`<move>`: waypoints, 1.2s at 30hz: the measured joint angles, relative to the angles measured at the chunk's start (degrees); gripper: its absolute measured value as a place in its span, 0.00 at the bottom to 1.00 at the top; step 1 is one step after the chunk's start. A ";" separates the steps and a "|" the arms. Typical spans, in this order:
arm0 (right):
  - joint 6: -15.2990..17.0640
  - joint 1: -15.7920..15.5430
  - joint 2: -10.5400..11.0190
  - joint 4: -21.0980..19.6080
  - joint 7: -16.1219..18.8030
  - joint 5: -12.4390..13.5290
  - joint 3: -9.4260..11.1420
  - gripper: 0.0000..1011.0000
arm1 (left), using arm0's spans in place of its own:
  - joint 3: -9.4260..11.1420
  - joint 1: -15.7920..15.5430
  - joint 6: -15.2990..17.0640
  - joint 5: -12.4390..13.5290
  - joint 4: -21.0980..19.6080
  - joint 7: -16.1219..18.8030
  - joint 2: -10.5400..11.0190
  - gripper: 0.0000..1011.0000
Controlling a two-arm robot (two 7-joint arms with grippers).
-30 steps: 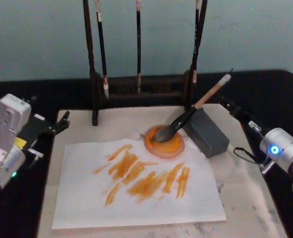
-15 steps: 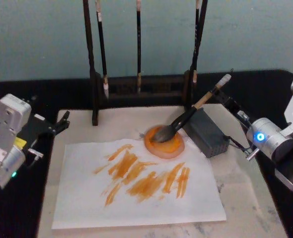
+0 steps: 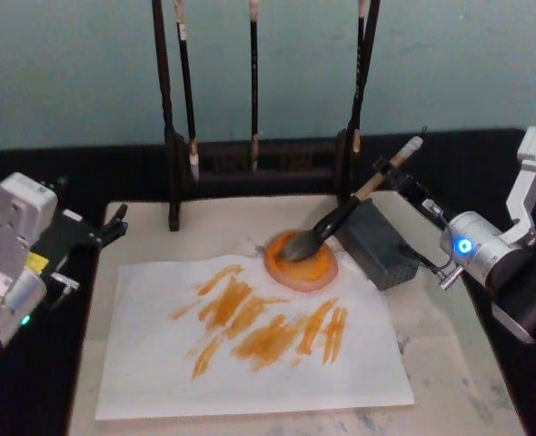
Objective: Pick up the brush from the inkstone, write on the paper, then place the brush back to its original position.
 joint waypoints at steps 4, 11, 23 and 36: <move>-0.19 0.61 0.25 0.84 0.45 0.24 -0.68 0.99 | 0.00 0.00 0.00 0.00 0.00 0.00 0.00 0.99; -0.54 1.09 0.62 1.47 0.99 0.37 -1.44 0.99 | 0.00 0.00 0.00 0.00 0.00 0.00 0.00 0.99; -0.49 0.99 0.57 1.32 0.91 0.37 -1.29 0.96 | 0.00 0.00 0.00 0.00 0.00 0.00 0.00 0.99; -0.43 0.92 0.53 1.24 0.86 0.33 -1.21 0.59 | 0.00 0.00 0.00 0.00 0.00 0.00 0.00 0.99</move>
